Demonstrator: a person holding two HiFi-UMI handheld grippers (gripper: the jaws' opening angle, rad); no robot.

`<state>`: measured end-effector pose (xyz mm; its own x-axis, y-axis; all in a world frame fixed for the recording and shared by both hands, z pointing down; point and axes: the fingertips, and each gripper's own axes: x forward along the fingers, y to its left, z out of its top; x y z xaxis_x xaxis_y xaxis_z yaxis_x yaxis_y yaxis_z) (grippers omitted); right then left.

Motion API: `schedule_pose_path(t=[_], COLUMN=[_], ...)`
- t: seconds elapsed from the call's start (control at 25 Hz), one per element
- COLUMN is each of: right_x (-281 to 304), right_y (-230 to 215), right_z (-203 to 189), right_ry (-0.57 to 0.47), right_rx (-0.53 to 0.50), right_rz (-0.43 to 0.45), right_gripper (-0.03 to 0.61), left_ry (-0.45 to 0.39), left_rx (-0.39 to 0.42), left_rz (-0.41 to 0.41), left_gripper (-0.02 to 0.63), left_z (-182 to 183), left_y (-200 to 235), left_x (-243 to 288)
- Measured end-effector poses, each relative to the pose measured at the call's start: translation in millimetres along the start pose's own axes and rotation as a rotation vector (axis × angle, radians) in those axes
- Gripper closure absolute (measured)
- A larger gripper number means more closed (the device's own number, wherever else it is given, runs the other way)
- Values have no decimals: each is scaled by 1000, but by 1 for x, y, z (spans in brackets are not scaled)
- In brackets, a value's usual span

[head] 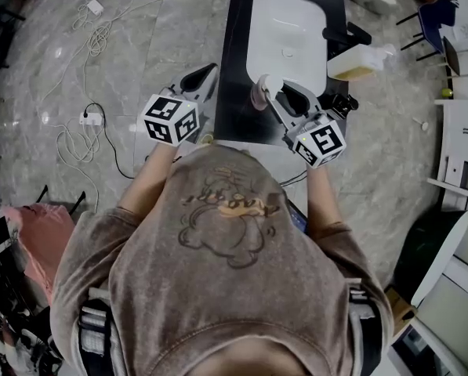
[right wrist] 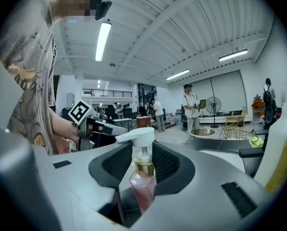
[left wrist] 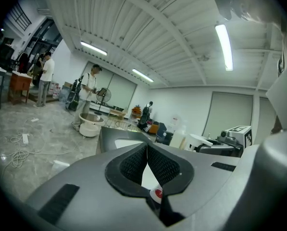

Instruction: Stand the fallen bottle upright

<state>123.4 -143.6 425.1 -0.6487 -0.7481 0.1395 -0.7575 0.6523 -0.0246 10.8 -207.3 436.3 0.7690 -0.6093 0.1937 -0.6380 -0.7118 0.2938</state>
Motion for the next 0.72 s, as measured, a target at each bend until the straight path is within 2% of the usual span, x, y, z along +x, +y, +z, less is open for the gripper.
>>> schedule_pose_path(t=[0.24, 0.72], right_x=[-13, -25], right_y=[-4, -8], right_z=[-4, -4], right_ry=[-30, -81], right_rx=[89, 149], right_rz=[-61, -126], right_gripper=[445, 433], left_ry=[12, 42], left_rx=[2, 8], left_rz=[-32, -101], left_gripper=[594, 594], left_z=[-3, -10], left_y=[-8, -26], left_x=[8, 24])
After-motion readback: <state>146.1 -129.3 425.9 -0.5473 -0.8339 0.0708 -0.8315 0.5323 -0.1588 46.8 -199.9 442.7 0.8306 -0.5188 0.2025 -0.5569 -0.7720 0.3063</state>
